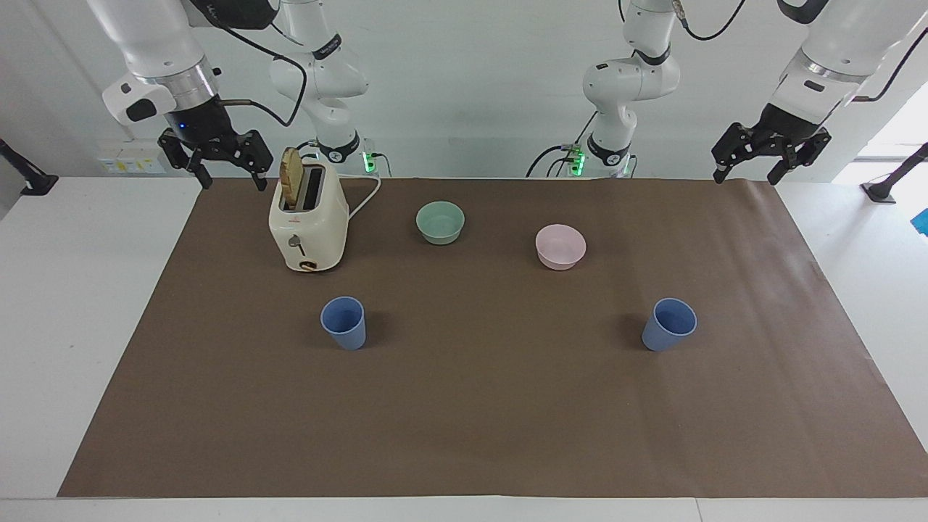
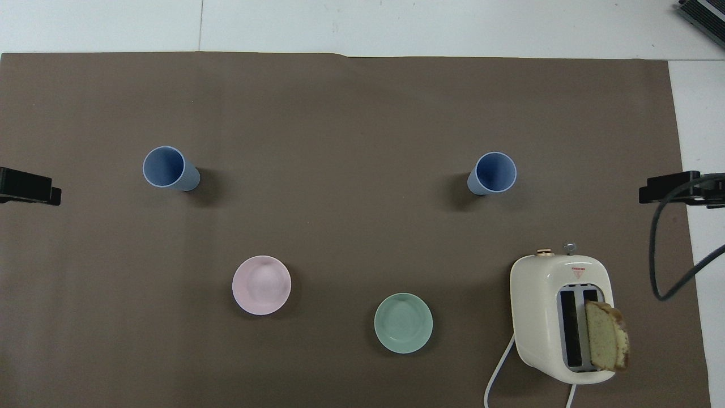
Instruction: Stack blue cups with both arms
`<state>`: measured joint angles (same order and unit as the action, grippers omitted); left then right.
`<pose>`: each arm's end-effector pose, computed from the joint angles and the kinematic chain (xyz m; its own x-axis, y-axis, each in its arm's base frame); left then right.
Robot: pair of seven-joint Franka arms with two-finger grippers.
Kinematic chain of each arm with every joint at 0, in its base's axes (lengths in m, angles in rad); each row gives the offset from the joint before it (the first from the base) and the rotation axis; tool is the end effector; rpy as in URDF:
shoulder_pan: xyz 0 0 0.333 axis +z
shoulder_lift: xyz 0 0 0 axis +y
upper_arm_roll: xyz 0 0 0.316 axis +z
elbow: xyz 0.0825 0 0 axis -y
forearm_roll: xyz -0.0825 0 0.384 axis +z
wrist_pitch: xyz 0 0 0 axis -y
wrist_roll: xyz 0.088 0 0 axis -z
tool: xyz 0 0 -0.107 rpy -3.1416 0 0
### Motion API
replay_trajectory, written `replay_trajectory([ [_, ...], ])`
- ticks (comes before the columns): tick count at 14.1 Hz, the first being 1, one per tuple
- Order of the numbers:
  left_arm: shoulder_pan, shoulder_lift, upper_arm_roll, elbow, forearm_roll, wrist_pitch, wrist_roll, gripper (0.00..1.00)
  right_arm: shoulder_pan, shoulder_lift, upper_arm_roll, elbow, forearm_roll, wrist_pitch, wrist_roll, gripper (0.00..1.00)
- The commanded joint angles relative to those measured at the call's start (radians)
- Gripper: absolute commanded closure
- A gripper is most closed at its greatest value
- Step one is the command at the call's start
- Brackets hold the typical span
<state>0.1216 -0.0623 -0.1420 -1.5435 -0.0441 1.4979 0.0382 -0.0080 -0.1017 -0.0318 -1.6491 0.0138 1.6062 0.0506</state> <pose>0.5274 -0.0185 0.6643 0.9979 -0.0616 0.0174 -0.0622 -0.9975 0.0345 0.5257 -0.0204 0.6455 0.9942 -0.0907 0.0578 -0.0897 -0.9958 -0.0200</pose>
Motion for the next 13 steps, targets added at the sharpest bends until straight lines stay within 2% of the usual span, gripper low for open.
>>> replay_trajectory([
  [1, -0.007, -0.004, 0.007, 0.009, -0.011, -0.022, 0.009, 0.00, -0.010, -0.004, 0.010, 0.006, 0.000, -0.015, 0.015, 0.00],
  [13, 0.003, -0.008, 0.016, -0.001, -0.008, -0.004, 0.011, 0.00, -0.014, -0.003, 0.006, 0.006, 0.000, -0.015, 0.009, 0.00],
])
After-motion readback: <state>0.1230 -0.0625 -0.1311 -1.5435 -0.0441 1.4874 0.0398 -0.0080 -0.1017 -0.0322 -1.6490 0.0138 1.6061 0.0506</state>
